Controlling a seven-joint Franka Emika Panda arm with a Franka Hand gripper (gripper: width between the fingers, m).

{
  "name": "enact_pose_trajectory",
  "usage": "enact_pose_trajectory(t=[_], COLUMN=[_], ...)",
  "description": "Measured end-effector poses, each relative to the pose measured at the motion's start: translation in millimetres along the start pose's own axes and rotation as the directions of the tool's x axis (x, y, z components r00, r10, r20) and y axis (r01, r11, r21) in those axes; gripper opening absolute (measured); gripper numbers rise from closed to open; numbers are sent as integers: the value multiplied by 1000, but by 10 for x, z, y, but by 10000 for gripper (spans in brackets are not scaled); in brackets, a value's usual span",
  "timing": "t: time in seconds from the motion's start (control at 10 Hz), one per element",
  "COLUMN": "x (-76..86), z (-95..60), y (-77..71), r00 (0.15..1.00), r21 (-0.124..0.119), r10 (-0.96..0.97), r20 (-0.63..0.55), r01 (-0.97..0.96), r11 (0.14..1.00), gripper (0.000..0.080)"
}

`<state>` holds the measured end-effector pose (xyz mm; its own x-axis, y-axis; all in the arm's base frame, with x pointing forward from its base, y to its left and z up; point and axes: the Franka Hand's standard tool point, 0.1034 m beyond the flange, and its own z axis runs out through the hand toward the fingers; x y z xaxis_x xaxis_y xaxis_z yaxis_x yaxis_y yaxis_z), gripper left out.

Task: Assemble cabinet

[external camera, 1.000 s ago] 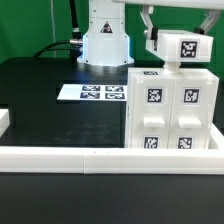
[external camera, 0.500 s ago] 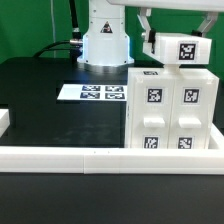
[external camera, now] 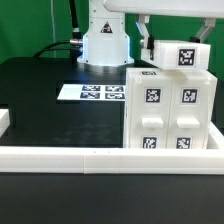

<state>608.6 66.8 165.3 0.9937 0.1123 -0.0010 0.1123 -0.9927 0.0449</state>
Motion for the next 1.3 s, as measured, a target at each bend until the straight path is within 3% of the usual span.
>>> enact_pose_trajectory(t=[1.0,1.3], x=[0,-1], z=[0,2], y=[-2,-16], r00=[1000,972], r21=[0,5], r10=[30,236], r20=[0,1], r01=[-30,-236], r11=[1000,972], gripper=[556,556])
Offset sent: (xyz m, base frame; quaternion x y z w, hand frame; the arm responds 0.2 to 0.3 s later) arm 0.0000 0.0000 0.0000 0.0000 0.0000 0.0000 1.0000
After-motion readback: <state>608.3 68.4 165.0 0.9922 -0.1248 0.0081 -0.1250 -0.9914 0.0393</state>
